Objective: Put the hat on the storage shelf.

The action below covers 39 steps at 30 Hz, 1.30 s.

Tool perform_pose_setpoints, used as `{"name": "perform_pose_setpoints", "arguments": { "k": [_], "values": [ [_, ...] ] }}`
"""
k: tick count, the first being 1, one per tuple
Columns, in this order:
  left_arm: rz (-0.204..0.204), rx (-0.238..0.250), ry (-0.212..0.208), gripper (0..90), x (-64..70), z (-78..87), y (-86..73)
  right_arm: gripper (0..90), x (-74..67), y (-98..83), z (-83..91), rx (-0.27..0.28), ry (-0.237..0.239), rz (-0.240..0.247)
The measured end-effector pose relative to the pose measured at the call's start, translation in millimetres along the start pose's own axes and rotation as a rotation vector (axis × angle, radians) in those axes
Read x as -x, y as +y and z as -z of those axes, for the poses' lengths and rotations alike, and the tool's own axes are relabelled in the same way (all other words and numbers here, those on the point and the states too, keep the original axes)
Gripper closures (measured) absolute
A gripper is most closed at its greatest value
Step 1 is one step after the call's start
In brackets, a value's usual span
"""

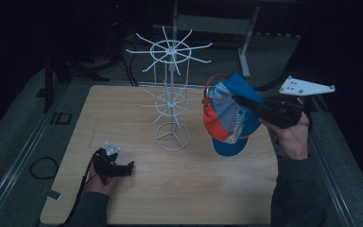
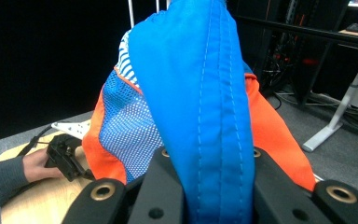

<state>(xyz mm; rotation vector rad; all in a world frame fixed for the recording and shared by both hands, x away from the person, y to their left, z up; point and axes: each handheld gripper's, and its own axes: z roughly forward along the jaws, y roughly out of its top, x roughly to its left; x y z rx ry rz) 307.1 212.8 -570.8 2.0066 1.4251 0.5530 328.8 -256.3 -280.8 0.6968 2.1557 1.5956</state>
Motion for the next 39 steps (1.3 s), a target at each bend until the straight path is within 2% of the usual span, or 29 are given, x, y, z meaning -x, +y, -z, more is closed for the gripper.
{"name": "perform_pose_setpoints", "arguments": {
  "k": [17, 21, 35, 39],
  "values": [
    [0.0, 0.0, 0.0, 0.0, 0.0, 0.0, 0.0, 86.4, 1.2, 7.5, 3.1, 0.018, -0.007, 0.0],
    [0.0, 0.0, 0.0, 0.1, 0.0, 0.0, 0.0, 86.4, 0.9, 9.3, 4.1, 0.026, 0.01, -0.003],
    [0.0, 0.0, 0.0, 0.0, 0.0, 0.0, 0.0, 86.4, -1.5, 20.4, 7.4, 0.044, 0.011, 0.007],
    [0.0, 0.0, 0.0, 0.1, 0.0, 0.0, 0.0, 86.5, -3.5, 25.5, 9.4, 0.06, 0.014, 0.022]
  ]
}}
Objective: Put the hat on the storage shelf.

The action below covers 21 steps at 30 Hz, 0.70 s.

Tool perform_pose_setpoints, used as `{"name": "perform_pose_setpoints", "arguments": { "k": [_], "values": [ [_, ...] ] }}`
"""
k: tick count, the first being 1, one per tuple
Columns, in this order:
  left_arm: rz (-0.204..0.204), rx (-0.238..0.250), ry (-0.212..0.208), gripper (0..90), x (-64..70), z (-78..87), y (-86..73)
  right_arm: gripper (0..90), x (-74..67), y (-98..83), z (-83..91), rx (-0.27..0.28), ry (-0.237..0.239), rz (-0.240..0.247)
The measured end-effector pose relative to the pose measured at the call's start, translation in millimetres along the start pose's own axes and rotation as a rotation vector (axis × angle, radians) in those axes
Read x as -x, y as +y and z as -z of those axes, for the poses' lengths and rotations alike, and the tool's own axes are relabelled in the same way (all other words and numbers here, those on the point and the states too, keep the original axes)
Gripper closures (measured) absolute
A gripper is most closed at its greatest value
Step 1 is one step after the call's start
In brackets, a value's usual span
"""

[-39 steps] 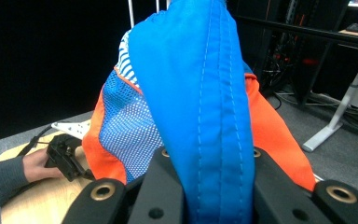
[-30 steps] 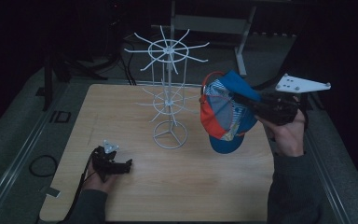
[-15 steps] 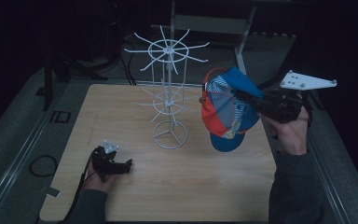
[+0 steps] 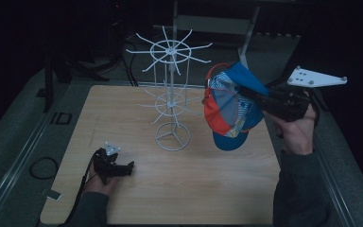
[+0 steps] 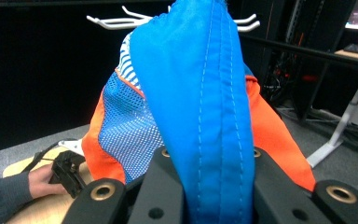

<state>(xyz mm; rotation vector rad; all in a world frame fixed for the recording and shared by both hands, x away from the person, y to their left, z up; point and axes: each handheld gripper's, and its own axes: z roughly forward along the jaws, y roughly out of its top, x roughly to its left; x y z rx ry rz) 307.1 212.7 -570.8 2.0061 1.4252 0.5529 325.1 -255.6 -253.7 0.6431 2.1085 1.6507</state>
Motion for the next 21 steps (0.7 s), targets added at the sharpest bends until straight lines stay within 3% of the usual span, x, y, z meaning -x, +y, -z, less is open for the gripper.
{"name": "perform_pose_setpoints", "arguments": {
  "k": [9, 21],
  "values": [
    [0.0, 0.0, 0.0, 0.0, 0.0, 0.0, 0.0, 86.5, -4.1, 11.0, -1.6, 0.023, 0.001, 0.026],
    [-0.001, 0.0, 0.0, 0.1, 0.0, 0.0, 0.0, 86.4, -2.1, 14.1, -17.8, 0.033, 0.019, 0.01]
  ]
}}
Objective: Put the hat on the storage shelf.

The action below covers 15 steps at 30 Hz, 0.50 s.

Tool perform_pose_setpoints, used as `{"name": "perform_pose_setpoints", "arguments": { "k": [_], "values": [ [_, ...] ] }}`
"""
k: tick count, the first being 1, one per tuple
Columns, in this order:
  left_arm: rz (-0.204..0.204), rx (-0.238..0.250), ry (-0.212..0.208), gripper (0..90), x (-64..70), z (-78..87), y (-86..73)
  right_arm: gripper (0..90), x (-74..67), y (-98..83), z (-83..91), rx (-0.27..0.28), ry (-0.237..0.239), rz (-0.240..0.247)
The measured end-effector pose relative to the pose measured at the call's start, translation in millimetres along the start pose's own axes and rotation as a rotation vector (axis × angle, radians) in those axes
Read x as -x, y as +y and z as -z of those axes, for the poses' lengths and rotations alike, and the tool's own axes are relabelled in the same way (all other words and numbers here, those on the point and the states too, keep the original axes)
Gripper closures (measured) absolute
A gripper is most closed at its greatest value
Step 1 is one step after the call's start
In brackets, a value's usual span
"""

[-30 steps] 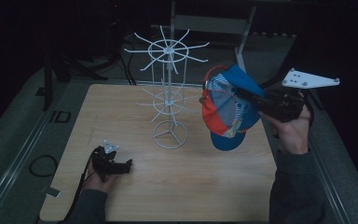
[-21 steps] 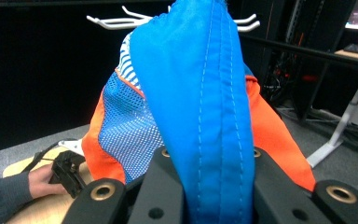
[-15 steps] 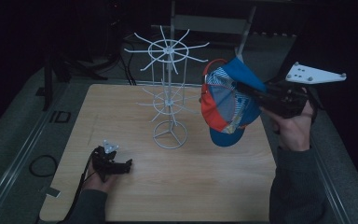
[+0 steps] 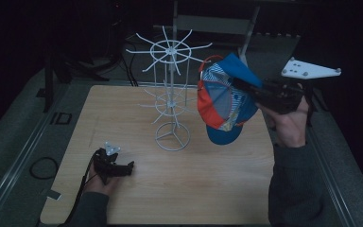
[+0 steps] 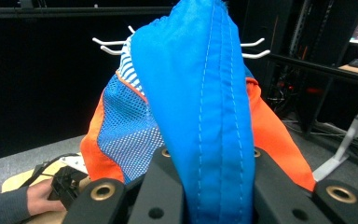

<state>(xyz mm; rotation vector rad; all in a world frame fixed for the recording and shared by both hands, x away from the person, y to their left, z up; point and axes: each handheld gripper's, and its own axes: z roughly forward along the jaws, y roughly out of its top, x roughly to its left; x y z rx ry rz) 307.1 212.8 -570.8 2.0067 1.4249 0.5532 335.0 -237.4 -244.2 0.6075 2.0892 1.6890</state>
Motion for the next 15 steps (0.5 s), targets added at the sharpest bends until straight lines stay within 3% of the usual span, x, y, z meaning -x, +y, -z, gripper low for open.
{"name": "perform_pose_setpoints", "arguments": {
  "k": [7, 11, 15],
  "values": [
    [0.001, 0.003, 0.001, 0.0, 0.1, -0.2, -0.1, 85.3, 1.5, -2.8, -23.3, -0.04, -0.004, -0.005],
    [-0.003, 0.0, 0.002, 0.0, -0.1, 0.0, -0.1, 63.5, -1.7, -6.4, -33.4, -0.093, -0.04, 0.026],
    [0.0, 0.001, 0.002, 0.1, 0.1, -0.2, -0.2, 49.5, -5.1, -9.5, -34.5, -0.117, -0.068, 0.042]
  ]
}}
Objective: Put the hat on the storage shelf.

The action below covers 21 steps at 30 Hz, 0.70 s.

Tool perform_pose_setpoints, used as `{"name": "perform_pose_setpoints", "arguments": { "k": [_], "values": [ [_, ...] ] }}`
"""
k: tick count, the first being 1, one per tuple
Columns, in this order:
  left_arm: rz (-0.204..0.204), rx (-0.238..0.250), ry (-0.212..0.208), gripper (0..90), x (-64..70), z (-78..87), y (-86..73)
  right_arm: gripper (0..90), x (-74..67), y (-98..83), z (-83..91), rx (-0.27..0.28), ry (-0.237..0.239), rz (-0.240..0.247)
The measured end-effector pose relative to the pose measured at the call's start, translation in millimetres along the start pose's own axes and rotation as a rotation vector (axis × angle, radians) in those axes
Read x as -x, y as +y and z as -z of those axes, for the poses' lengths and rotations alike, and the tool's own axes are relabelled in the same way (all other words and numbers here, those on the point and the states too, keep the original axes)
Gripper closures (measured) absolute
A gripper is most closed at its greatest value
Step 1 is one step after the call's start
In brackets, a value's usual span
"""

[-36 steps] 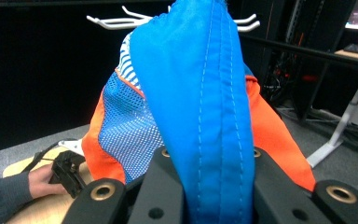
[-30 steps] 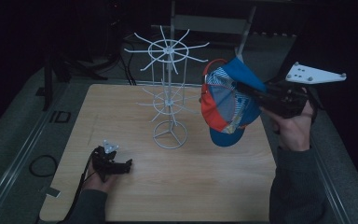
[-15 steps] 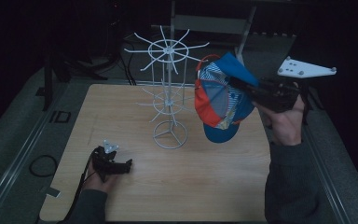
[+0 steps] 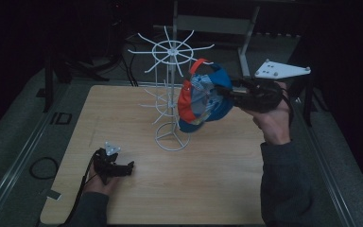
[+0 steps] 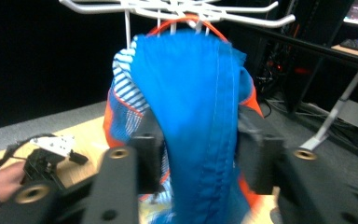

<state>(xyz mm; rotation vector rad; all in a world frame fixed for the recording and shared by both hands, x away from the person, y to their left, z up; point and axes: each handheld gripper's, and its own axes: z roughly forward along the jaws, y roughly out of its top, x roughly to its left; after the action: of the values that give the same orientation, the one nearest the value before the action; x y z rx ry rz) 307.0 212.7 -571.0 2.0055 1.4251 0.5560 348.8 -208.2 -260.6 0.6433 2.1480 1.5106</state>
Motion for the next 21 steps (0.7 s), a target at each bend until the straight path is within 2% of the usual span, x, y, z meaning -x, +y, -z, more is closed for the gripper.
{"name": "perform_pose_setpoints", "arguments": {
  "k": [4, 7, 9, 13, 21],
  "values": [
    [-0.001, -0.003, -0.001, 0.0, -0.1, 0.2, 0.1, 33.7, -0.2, -5.2, -1.5, -0.039, -0.014, -0.005],
    [0.0, -0.002, -0.001, 0.0, 0.0, 0.2, 0.1, 25.7, -0.1, -11.2, -4.2, -0.069, -0.03, -0.005],
    [-0.001, -0.003, -0.001, 0.1, -0.1, 0.2, 0.1, 23.0, 0.4, -16.8, -6.1, -0.074, -0.05, -0.011],
    [0.0, -0.002, -0.001, 0.0, 0.0, 0.1, 0.1, 18.6, 2.9, -25.2, -9.3, -0.075, -0.055, -0.034],
    [0.0, -0.003, -0.001, 0.0, -0.1, 0.2, 0.1, 17.7, 5.4, -36.2, -12.1, -0.094, -0.046, -0.048]
  ]
}}
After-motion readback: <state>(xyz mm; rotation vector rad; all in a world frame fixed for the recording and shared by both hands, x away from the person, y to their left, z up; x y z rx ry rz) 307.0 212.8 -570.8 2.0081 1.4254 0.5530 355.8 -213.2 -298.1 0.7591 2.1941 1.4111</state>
